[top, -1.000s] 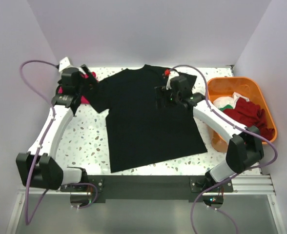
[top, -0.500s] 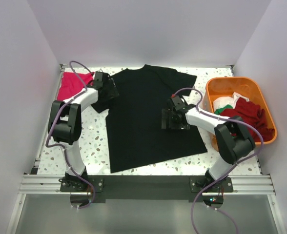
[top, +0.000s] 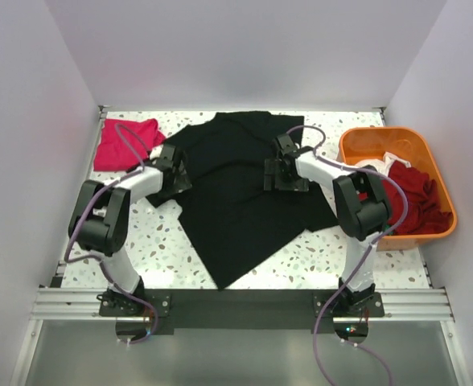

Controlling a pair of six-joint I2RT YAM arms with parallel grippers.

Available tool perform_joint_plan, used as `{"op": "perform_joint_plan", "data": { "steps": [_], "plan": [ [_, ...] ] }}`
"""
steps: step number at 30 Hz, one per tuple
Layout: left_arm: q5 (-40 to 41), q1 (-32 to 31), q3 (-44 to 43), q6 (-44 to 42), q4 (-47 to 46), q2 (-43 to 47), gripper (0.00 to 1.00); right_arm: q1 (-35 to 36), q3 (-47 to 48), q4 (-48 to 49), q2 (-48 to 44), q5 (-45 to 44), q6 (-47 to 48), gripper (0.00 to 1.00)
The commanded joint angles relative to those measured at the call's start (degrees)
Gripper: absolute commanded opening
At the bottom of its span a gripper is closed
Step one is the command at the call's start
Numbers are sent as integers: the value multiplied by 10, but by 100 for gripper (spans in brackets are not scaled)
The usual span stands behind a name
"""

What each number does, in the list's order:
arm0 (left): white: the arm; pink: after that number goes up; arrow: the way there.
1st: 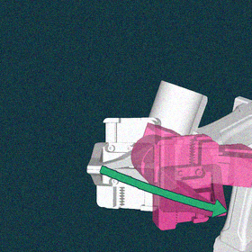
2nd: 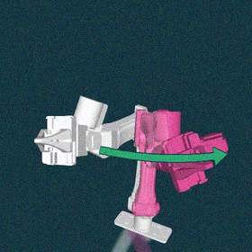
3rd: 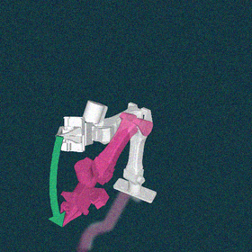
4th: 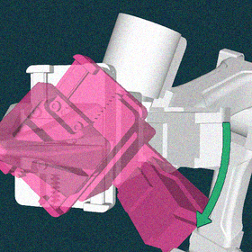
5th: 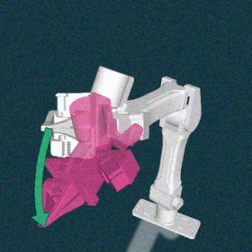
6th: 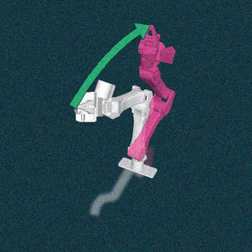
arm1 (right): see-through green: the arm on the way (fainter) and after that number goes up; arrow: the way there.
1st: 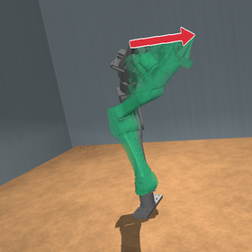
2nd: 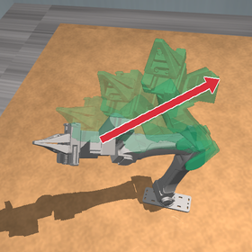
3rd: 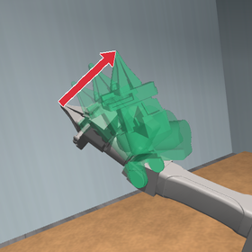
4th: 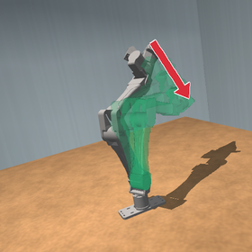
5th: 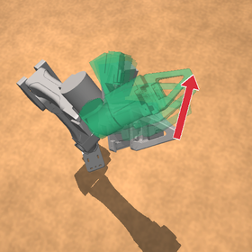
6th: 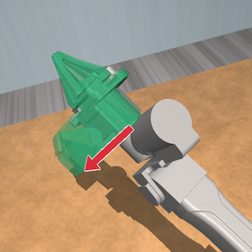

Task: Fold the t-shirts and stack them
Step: Flatten the tshirt out

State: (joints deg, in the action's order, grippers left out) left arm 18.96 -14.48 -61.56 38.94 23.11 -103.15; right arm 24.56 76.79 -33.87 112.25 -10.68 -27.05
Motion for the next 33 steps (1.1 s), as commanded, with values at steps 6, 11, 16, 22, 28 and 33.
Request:
{"op": "perform_joint_plan", "data": {
  "steps": [6, 11, 16, 22, 28, 33],
  "plan": [
    [-140, -148, 265, 188, 63, 167, 100, -15, 183, -14, 139, 48, 116, 99],
    [-191, -293, 284, 267, 5, 171, 100, -14, 311, -48, 226, 83, 160, 99],
    [-141, -330, 165, 251, 41, 101, 100, -13, 411, -65, 279, 90, 200, 99],
    [-94, -342, 65, 214, 109, 152, 100, -13, 448, -79, 222, 69, 233, 99],
    [-10, -341, -4, 184, 189, 245, 100, -12, 336, -64, 63, 44, 184, 99],
    [14, -285, -12, 131, 183, 277, 100, 0, 155, -18, -77, 89, 113, 99]
  ]
}}
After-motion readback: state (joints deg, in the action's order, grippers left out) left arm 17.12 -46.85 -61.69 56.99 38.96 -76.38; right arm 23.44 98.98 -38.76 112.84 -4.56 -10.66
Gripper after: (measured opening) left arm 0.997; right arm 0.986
